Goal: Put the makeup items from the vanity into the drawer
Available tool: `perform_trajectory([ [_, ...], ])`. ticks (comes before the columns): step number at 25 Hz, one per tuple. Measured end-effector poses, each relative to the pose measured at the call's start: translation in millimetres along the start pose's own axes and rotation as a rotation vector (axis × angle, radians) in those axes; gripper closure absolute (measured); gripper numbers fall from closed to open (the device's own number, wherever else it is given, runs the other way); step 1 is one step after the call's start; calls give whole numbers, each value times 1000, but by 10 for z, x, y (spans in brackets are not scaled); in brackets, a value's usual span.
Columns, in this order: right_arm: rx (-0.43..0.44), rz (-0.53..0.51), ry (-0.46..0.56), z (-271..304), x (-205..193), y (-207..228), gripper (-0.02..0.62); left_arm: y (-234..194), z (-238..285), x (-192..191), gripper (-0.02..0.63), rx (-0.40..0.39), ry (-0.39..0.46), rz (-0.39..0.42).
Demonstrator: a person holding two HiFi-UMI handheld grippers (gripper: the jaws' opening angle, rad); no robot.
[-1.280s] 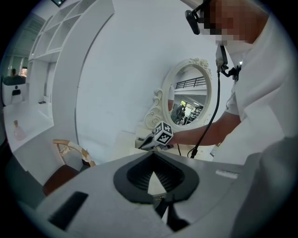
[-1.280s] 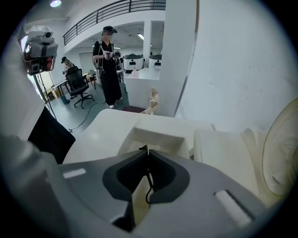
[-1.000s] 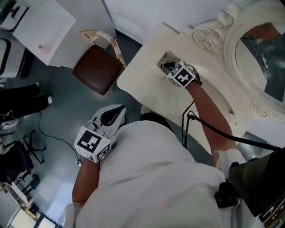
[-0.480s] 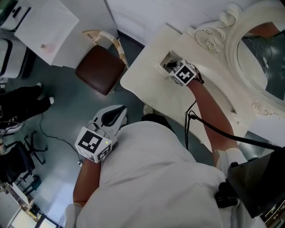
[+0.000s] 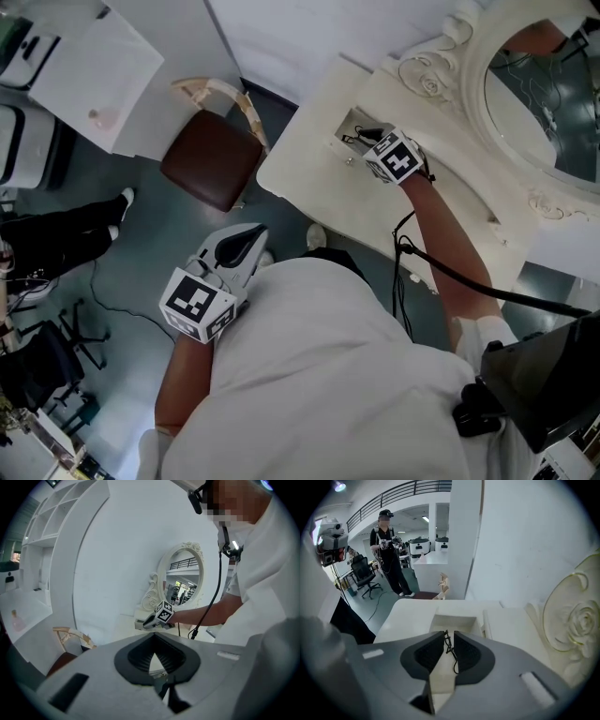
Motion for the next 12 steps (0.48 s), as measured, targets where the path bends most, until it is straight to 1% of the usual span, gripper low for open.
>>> perform_trajectory([
  [2,-45,14,38,-148,7,-106,550,-8,-59,-13,607,-19,6,9],
  [4,-84,43,84,-299,-11,-251,594,-16,-111,-36,607,-43,9,21],
  [8,-128,107,165,-549,-122,-697,594,-10,-194,-74,607,-107,6,62],
  [12,-131,188,247,-700,-253,-1313,594,12,-298,-102,607,-178,8,96],
])
Point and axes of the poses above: the fingertips, and each gripper's own axes: z forward along the fingers, y to its right, x out of its top, the point moved 5 cm from there along -z, backward along the fingers, and after that the axes turned 12 degrees about x, right-handed, at the moved point
